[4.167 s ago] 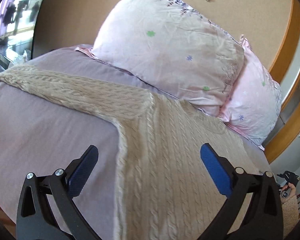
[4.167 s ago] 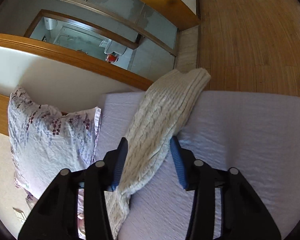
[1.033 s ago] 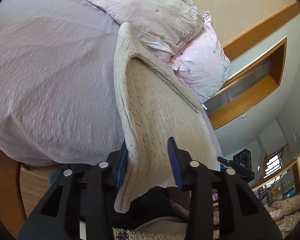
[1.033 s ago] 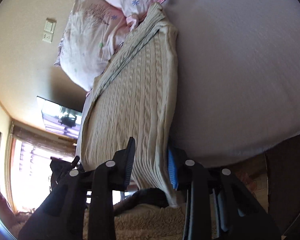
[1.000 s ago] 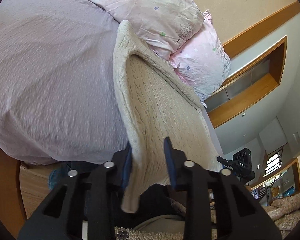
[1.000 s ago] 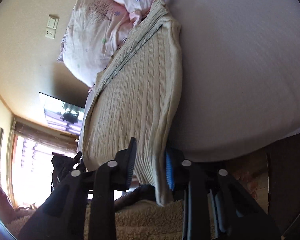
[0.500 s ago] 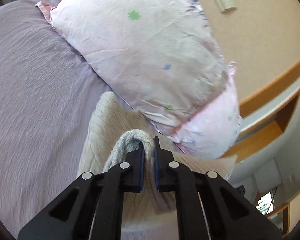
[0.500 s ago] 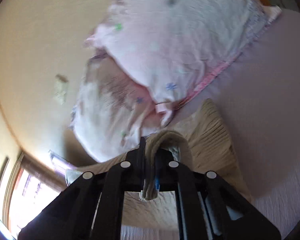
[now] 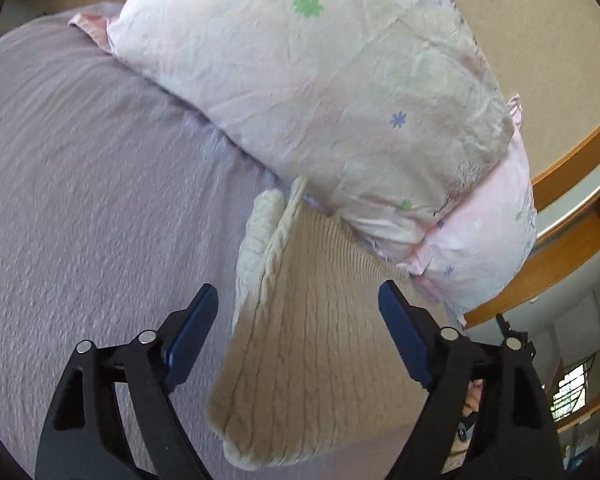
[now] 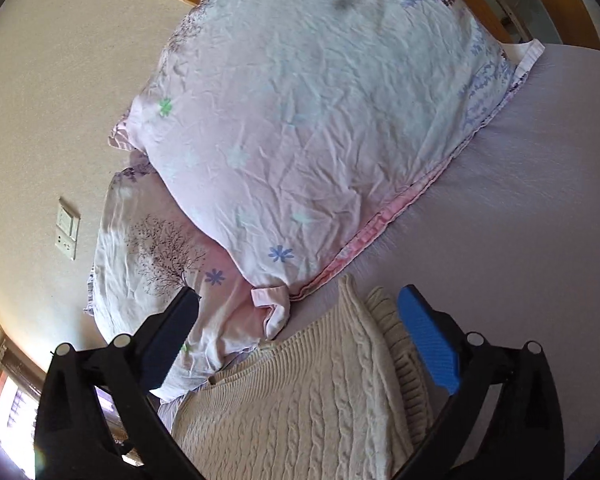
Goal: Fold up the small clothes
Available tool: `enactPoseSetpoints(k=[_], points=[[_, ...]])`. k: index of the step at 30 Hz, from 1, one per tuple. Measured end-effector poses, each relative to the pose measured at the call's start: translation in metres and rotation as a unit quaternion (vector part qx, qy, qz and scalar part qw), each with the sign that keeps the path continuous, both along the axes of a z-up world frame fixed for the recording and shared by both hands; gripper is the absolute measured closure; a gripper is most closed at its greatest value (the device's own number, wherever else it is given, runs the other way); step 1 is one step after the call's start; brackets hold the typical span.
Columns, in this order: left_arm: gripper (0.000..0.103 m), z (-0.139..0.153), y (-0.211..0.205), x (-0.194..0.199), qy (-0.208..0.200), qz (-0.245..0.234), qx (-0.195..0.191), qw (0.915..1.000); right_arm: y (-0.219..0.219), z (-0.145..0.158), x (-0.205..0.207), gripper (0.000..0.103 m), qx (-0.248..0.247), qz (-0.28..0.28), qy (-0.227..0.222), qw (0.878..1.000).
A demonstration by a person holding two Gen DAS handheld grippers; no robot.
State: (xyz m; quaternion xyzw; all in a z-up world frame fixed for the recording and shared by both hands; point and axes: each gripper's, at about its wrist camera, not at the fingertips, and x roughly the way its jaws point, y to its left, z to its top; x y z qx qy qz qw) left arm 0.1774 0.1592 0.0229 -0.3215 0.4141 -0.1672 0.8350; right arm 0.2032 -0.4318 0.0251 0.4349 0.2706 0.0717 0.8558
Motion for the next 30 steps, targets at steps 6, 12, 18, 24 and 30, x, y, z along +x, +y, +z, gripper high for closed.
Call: enactPoseSetpoints(k=[6,12,18,24,30], points=[[0.053,-0.025,-0.011,0.008,0.038,-0.032,-0.004,0.9988,0.024,0.007,0.003,0.003,-0.027,0.044,-0.006,0.999],[0.082,-0.035,-0.016,0.011,0.061,-0.019,-0.117,0.9911,0.022,0.011,0.0,0.003,-0.001,0.059,-0.016,0.998],[0.083,0.029,-0.099,0.02,-0.016,-0.08,-0.231,0.9695,0.003,0.028,-0.013,0.003,0.007,0.043,-0.051,0.998],[0.084,0.023,-0.282,0.059,0.027,-0.204,-0.289,0.9351,-0.025,0.041,-0.023,0.003,-0.058,0.006,-0.055,0.997],[0.062,0.03,-0.331,0.057,0.021,-0.285,-0.275,0.918,-0.043,0.025,-0.013,0.007,0.006,0.081,-0.025,0.996]])
